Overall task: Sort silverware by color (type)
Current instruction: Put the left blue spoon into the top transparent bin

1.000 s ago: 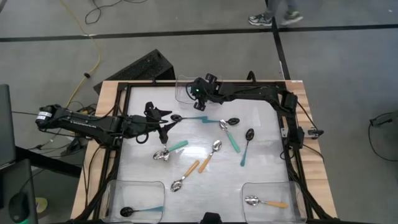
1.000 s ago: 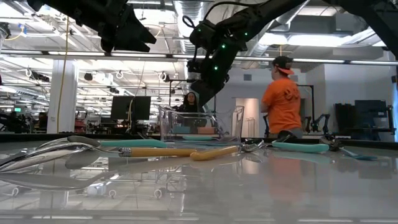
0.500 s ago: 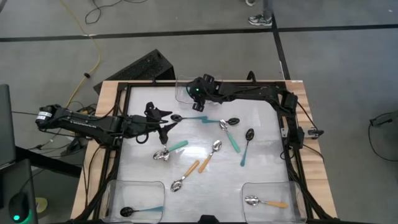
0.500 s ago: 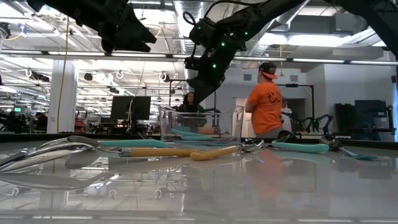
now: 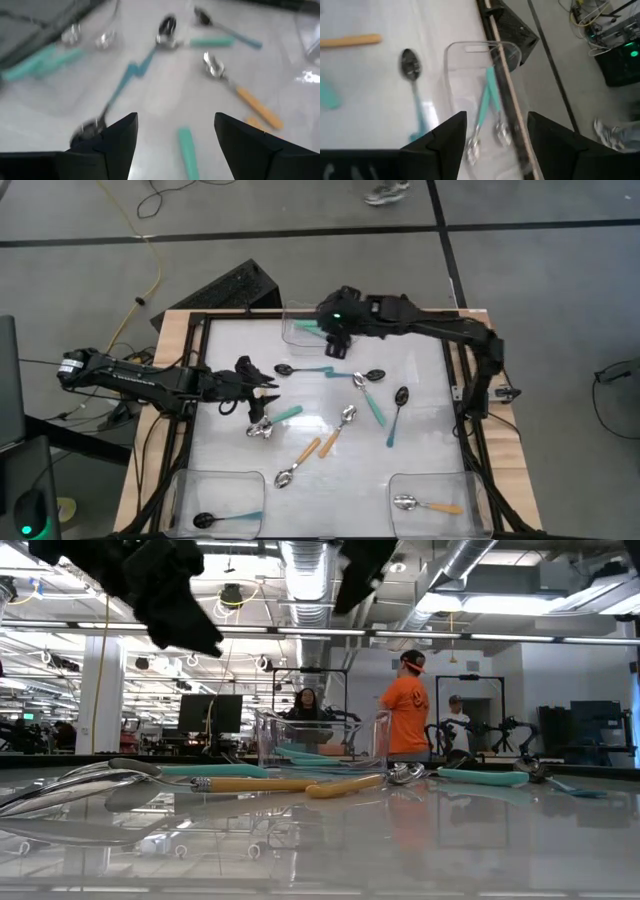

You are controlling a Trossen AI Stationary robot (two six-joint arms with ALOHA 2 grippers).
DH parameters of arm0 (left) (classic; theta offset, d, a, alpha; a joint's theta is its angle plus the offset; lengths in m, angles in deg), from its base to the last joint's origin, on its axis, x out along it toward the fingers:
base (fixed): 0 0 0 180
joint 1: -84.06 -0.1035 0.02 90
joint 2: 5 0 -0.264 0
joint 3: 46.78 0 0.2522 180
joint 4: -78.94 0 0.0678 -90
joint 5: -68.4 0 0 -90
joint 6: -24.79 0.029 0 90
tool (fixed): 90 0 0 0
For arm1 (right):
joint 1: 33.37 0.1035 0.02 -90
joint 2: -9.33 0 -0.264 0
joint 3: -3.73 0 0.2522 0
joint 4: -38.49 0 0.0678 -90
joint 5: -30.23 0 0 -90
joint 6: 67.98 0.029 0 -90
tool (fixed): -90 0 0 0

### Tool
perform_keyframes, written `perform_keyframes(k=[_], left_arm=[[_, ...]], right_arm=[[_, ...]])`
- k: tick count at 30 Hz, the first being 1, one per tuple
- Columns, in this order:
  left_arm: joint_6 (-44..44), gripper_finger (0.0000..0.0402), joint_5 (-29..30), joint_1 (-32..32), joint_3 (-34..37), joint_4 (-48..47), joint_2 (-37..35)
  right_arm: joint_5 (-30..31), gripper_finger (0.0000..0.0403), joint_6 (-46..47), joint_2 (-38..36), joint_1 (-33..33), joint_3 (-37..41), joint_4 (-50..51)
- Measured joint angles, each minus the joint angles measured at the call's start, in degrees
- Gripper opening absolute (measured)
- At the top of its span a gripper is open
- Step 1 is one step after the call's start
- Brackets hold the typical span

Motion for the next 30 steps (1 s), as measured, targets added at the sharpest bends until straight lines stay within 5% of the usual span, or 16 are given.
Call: perform_keyframes(k=[5, 13, 21, 30], left_arm=[[-3.02, 0.025, -1.13, 0.02, -0.02, -4.9, 0.0], [7.33, 0.025, -2.09, 0.04, -0.02, -12.35, 0.0], [11.87, 0.025, 0.88, 0.04, -0.02, -11.27, 0.0], [10.62, 0.025, 0.75, 0.04, 0.02, -11.27, 0.0]], right_arm=[[0.01, 0.0233, 7.95, -6.66, 3.1, -0.06, 9.1], [0.07, 0.0233, 22.36, -16.07, 9.99, 2.33, 21.37], [0.7, 0.0233, 31.73, -23.99, 22.52, 12.02, 21.53], [14.68, 0.0233, 55.4, -27.7, 35.54, 23.69, 20.95]])
